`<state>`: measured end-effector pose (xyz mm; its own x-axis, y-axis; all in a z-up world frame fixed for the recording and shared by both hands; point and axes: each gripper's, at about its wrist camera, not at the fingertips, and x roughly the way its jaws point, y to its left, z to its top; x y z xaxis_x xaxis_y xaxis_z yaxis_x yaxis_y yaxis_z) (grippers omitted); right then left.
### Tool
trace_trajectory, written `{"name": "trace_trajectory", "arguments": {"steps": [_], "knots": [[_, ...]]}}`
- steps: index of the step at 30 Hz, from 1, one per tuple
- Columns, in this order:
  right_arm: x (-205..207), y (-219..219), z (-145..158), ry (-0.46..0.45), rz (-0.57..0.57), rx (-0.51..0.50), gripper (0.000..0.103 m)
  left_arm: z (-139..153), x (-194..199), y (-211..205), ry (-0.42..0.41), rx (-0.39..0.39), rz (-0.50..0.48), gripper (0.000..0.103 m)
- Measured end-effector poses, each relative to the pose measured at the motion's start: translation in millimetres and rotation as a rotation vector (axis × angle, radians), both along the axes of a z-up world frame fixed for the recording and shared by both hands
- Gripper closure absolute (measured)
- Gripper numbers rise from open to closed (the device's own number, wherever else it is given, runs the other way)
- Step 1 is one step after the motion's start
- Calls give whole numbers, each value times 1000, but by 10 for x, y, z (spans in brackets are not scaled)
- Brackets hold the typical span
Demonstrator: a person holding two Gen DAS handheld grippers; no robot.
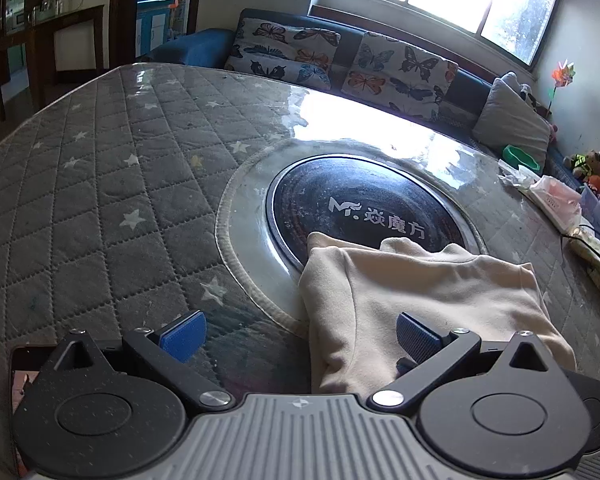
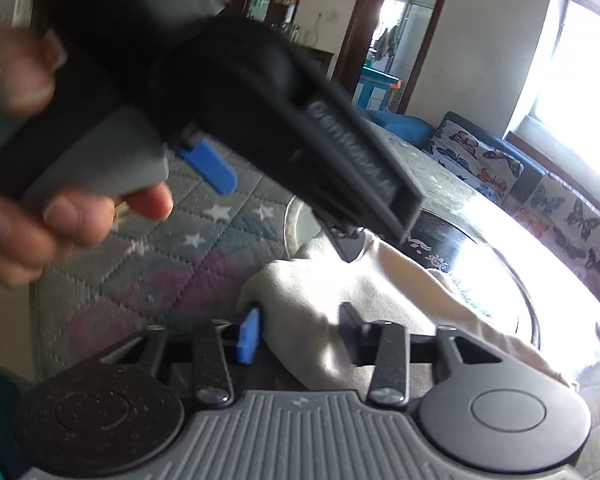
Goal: Fold clothes
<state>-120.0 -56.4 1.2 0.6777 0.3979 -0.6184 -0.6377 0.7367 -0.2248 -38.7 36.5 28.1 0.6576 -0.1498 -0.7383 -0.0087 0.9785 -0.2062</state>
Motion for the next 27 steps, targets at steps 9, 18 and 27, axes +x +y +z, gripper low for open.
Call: {"name": "trace_trajectory", "arguments": {"steps": [9, 18, 27], "knots": [[115, -297, 160, 112, -85, 239, 86, -28, 73, 52, 58, -117, 49, 0], [240, -794, 249, 152, -139, 394, 89, -154, 221, 108, 172, -357, 65, 0], [327, -894, 254, 152, -143, 452, 90, -290, 347, 105, 223, -491, 58, 9]]}}
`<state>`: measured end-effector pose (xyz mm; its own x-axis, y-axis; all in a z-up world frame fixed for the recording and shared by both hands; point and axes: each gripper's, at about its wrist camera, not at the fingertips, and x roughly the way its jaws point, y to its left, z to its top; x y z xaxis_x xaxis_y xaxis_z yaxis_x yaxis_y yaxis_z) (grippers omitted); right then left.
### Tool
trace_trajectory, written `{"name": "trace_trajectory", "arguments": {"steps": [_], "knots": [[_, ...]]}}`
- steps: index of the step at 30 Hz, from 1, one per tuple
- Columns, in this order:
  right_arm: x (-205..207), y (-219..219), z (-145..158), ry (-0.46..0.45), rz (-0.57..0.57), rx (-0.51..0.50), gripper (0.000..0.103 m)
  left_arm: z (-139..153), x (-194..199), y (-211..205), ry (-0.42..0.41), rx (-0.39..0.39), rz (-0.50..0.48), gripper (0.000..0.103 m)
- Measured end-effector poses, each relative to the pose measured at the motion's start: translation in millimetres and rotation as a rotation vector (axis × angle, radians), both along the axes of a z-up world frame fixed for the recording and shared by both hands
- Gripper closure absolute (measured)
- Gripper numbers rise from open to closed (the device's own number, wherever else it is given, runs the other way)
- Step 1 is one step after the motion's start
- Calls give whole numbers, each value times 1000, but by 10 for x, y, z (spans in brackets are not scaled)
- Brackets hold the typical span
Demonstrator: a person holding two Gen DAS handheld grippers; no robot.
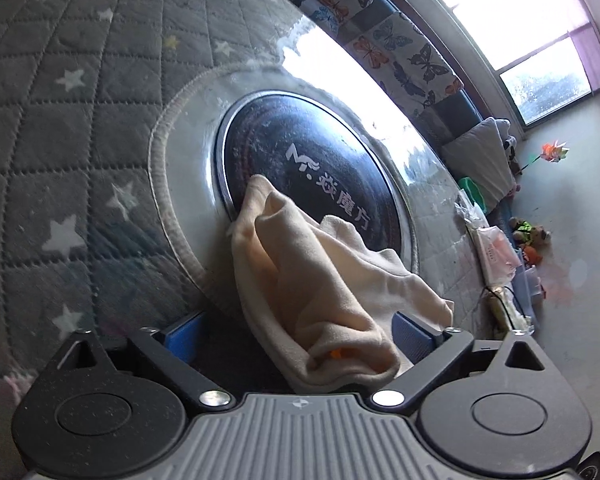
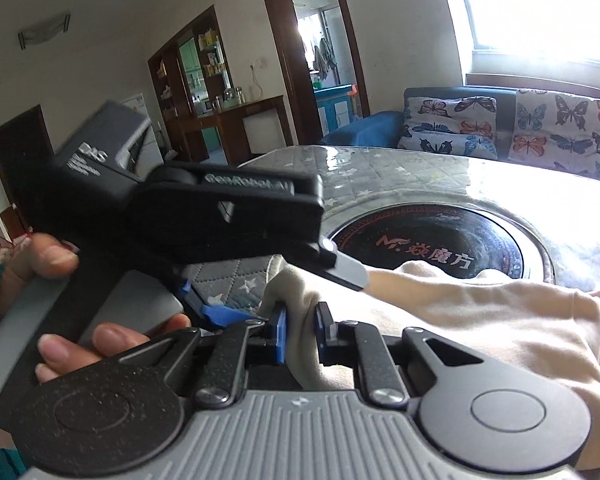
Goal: Fold clothes
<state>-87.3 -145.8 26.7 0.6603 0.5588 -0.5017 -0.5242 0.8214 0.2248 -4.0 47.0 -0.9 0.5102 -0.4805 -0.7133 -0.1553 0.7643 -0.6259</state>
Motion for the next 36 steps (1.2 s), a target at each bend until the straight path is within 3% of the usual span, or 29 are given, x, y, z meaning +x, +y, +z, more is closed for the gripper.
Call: {"name": "trace_trajectory", "arguments": {"steps": [4, 9, 14, 19, 26, 29, 36], "knots": [[-2, -19, 11, 1, 5, 23, 90, -17, 37, -23, -6, -15, -17, 20], [21, -23, -22, 6, 10, 37, 90, -42, 68, -86, -8, -14, -51, 49], [4, -67, -37, 25, 10, 34, 88, -65, 78, -110, -9, -4, -66, 64], [-59, -250, 0, 12, -30, 29, 79, -77, 81, -117, -17, 15, -70, 67], [118, -877, -64, 31, -278, -61, 56, -90, 86, -129, -24, 21, -72, 67], [252, -1116, -138, 61, -378, -81, 53, -90, 88, -137, -29, 26, -75, 67], [515, -1510, -382, 153, -461, -18, 43, -79, 94, -175, -42, 53, -86, 67]]}}
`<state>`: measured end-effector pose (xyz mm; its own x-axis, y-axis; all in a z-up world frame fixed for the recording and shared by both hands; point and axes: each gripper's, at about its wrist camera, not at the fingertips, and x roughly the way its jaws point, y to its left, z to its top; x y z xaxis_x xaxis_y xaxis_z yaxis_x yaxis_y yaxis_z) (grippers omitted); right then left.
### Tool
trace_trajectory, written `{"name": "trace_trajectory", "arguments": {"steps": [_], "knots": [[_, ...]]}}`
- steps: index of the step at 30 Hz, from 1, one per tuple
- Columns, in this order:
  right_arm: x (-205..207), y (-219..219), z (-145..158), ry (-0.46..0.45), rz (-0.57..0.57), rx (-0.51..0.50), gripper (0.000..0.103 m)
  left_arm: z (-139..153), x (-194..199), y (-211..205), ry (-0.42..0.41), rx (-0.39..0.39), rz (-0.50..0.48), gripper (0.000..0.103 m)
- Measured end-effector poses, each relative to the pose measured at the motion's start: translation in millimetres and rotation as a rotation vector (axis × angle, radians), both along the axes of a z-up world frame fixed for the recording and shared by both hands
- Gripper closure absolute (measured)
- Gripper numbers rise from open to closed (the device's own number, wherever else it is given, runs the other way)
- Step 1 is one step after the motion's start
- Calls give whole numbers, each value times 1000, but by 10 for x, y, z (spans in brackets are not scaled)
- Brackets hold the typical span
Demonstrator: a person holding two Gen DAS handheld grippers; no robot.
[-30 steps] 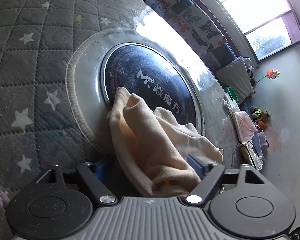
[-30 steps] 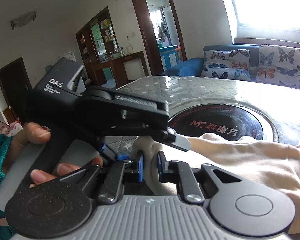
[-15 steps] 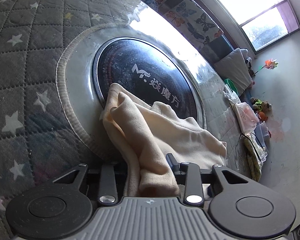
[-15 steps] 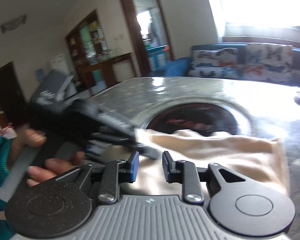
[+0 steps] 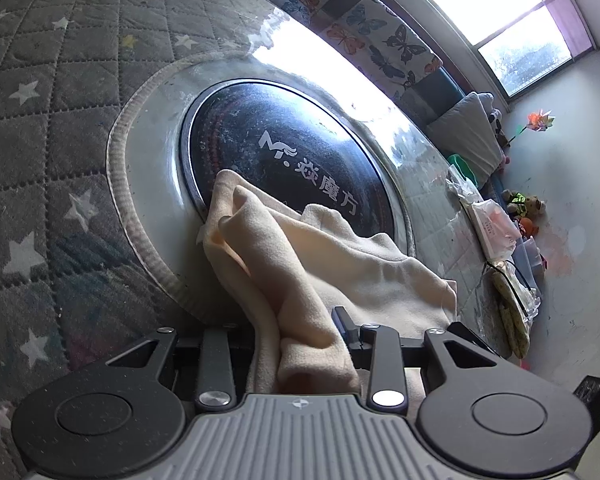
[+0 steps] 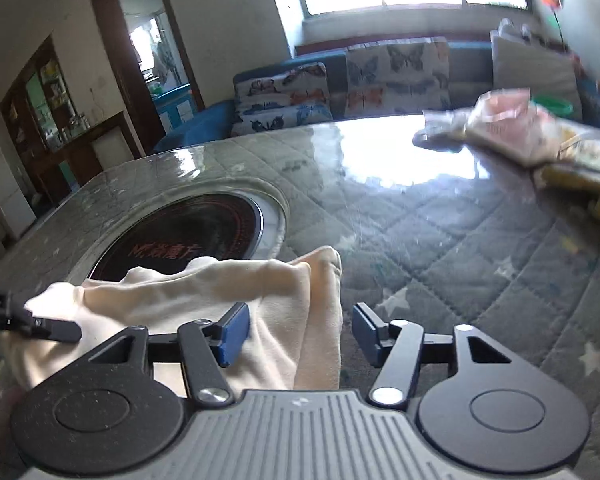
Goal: Fold clothes
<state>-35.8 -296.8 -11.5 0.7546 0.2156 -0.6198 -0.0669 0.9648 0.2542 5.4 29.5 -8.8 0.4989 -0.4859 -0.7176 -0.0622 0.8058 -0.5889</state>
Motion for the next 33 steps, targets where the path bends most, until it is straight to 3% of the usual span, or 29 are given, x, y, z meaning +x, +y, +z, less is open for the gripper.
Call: {"name": "trace_trajectory", "arguments": {"steps": [2, 7, 9, 11, 16, 21, 33], "knots": [[58, -11, -72, 21, 10, 44, 43, 0, 7, -5, -3, 5, -1, 68], [91, 64, -64, 21, 50, 40, 45, 2, 14, -11, -7, 15, -5, 67], [93, 123, -53, 27, 75, 30, 59, 5, 14, -16, -10, 20, -7, 67], [96, 160, -29, 29, 80, 4, 64, 7, 14, -26, -13, 27, -10, 68], [114, 125, -23, 37, 76, 27, 62, 7, 15, -46, -22, 40, -15, 68], [54, 170, 4, 13, 83, 23, 82, 11, 16, -59, -28, 70, -23, 75], [-253, 203, 349, -104, 44, 6, 87, 210, -55, -133, -103, 103, -72, 84]]}}
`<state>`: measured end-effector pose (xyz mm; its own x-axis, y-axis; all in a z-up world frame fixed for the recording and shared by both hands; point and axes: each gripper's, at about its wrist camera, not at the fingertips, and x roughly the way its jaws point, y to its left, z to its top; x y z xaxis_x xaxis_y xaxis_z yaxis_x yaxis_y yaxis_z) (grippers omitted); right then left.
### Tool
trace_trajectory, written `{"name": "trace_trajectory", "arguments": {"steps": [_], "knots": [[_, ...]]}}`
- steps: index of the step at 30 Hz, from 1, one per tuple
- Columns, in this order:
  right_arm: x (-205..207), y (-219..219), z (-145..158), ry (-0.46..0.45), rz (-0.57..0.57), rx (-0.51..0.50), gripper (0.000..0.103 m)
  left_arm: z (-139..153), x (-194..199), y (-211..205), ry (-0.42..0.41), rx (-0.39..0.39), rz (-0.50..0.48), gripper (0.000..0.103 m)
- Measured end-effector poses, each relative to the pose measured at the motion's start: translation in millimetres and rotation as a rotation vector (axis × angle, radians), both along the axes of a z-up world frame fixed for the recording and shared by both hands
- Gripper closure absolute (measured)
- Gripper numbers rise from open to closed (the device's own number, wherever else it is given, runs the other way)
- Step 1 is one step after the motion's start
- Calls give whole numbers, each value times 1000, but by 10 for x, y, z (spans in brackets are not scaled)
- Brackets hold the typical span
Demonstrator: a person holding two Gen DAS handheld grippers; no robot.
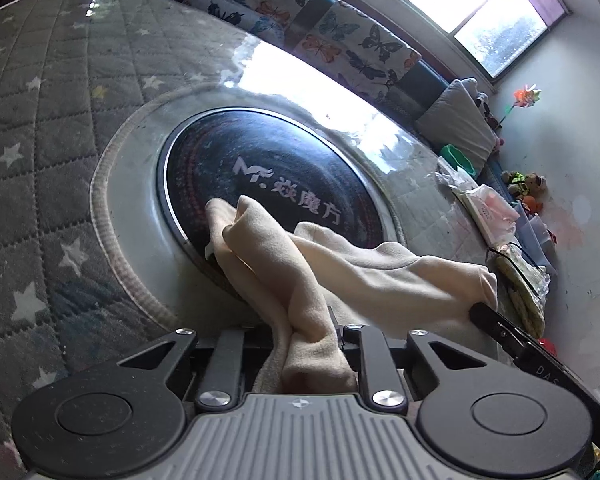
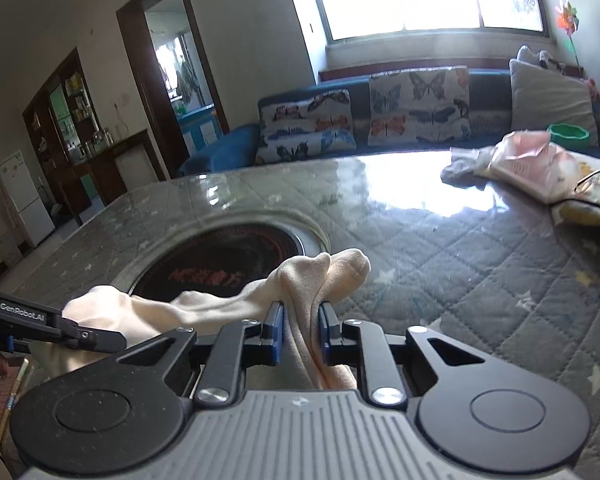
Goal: Fold clothes
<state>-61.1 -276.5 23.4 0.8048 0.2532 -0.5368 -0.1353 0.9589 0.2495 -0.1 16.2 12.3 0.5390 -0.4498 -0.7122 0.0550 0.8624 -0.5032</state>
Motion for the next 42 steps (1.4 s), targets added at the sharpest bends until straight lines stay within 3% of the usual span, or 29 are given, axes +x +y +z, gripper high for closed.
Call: {"name": "trace_trajectory", "arguments": {"steps": [11, 26, 42], "knots": [[-480, -226, 268, -57, -99, -41, 87, 172, -87, -407, -49, -2, -121, 85], [-1199, -869, 480, -74, -343, -96, 87, 323, -133, -1438, -100, 10, -367, 85], [-1449, -1222, 743, -108, -466, -160, 87, 639, -155, -2108, -190, 39, -499, 85]]}}
